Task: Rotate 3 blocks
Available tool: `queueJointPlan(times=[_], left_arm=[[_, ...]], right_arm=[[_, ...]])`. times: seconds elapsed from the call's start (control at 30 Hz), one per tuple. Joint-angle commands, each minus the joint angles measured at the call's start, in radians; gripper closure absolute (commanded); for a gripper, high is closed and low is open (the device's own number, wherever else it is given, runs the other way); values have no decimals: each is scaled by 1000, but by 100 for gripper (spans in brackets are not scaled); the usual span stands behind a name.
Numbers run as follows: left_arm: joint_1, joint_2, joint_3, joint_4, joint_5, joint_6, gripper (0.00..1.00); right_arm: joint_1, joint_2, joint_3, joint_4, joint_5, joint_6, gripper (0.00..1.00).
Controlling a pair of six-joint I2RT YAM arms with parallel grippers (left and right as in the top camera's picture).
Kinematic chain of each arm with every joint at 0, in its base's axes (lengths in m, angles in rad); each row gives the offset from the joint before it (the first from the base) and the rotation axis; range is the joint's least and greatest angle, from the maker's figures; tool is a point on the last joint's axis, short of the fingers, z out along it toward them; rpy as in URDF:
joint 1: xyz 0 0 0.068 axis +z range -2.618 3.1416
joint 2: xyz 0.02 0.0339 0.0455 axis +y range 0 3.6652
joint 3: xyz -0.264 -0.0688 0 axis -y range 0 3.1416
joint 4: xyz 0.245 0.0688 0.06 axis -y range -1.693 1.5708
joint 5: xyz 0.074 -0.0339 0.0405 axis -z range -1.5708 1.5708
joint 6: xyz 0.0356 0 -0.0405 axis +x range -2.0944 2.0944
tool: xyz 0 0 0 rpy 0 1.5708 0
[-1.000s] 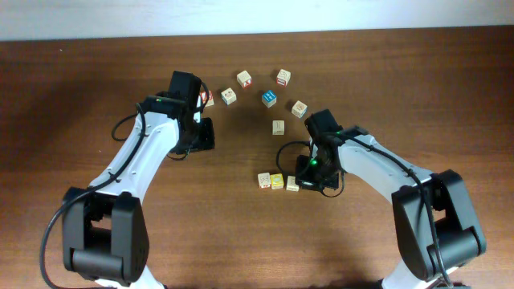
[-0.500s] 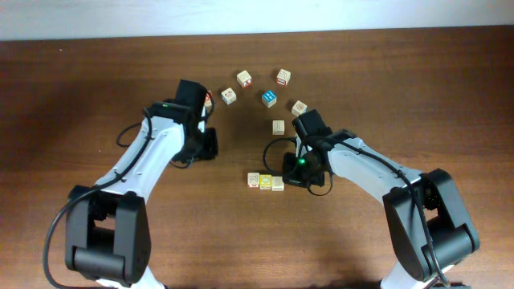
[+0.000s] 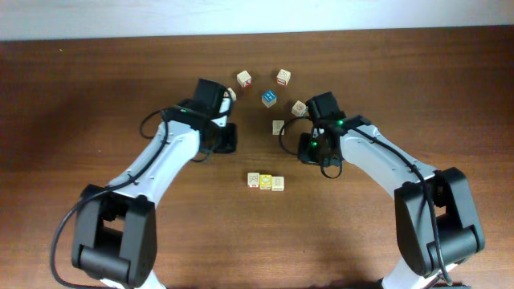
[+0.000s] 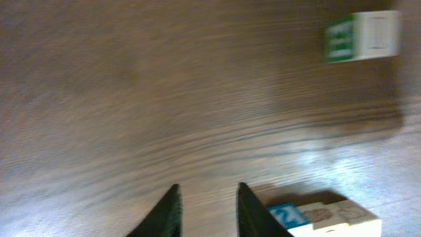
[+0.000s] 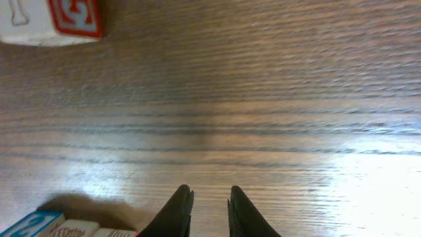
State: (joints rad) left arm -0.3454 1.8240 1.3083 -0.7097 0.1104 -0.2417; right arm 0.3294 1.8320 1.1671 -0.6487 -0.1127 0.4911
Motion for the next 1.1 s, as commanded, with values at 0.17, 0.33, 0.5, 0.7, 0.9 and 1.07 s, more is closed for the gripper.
queueJointPlan(times=[0.17, 0.33, 0.5, 0.7, 0.9, 1.07], left_arm=[[-111, 87, -3, 29, 27, 30, 81], [-130, 95, -20, 34, 24, 30, 85], [-163, 95, -29, 4, 24, 32, 84], [-163, 95, -31, -13, 35, 31, 92], [-163, 95, -33, -28, 51, 31, 93], [-184, 95, -58, -6, 50, 31, 93]], right_arm=[[11, 7, 11, 2, 47, -8, 70], [11, 7, 11, 0, 63, -8, 70], [11, 7, 11, 0, 66, -8, 70], [11, 7, 11, 0, 69, -8, 70], [11, 7, 11, 0, 69, -8, 69], [11, 7, 11, 0, 69, -8, 69]])
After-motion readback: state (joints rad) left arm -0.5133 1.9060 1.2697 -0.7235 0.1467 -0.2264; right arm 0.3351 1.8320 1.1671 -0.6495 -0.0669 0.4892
